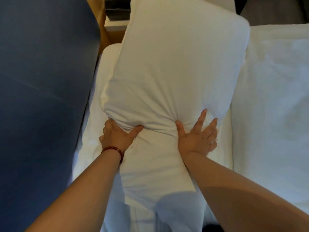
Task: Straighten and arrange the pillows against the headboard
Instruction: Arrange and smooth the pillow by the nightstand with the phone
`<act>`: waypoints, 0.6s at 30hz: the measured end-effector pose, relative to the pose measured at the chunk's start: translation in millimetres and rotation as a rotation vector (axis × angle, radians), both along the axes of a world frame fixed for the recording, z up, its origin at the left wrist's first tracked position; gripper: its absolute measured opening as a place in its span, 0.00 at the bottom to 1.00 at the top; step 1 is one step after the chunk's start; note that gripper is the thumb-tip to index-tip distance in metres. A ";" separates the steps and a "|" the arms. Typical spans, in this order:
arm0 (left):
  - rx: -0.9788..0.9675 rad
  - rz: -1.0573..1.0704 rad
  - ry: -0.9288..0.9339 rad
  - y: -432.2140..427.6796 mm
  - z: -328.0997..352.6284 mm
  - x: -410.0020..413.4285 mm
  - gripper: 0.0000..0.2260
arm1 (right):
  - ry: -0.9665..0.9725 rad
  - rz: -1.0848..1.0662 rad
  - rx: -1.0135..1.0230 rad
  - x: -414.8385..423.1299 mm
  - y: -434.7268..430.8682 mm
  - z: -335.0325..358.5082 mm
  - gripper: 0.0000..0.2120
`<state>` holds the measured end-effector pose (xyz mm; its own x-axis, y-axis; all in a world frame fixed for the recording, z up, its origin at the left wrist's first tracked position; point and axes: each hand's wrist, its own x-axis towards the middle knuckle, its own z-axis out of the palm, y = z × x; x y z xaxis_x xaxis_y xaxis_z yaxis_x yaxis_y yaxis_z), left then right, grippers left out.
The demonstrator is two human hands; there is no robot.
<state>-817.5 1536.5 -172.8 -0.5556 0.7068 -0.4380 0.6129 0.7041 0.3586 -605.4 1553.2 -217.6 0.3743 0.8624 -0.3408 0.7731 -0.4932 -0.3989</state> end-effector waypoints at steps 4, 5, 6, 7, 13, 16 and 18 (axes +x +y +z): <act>0.080 0.035 0.053 -13.7 19.9 10.7 0.55 | 0.026 0.021 -0.041 4.6 0.2 0.3 0.46; 0.094 0.047 0.060 -19.3 28.5 13.4 0.54 | 0.037 0.031 -0.047 6.5 -0.6 1.0 0.46; 0.106 0.068 0.069 -27.1 37.0 14.7 0.53 | 0.046 0.045 -0.058 8.8 -1.2 2.0 0.47; 0.117 0.084 0.091 -37.5 46.3 15.3 0.51 | 0.055 0.057 -0.074 11.1 -2.2 3.7 0.47; 0.438 0.462 0.012 -125.0 70.8 34.6 0.48 | 0.112 0.087 -0.123 13.6 -4.1 21.5 0.46; 0.520 0.797 -0.194 -148.1 66.4 70.6 0.53 | 0.126 0.097 -0.127 20.0 -7.7 31.8 0.46; 0.471 1.014 -0.373 -152.7 57.4 95.9 0.54 | 0.152 0.118 -0.118 28.3 -11.1 38.2 0.46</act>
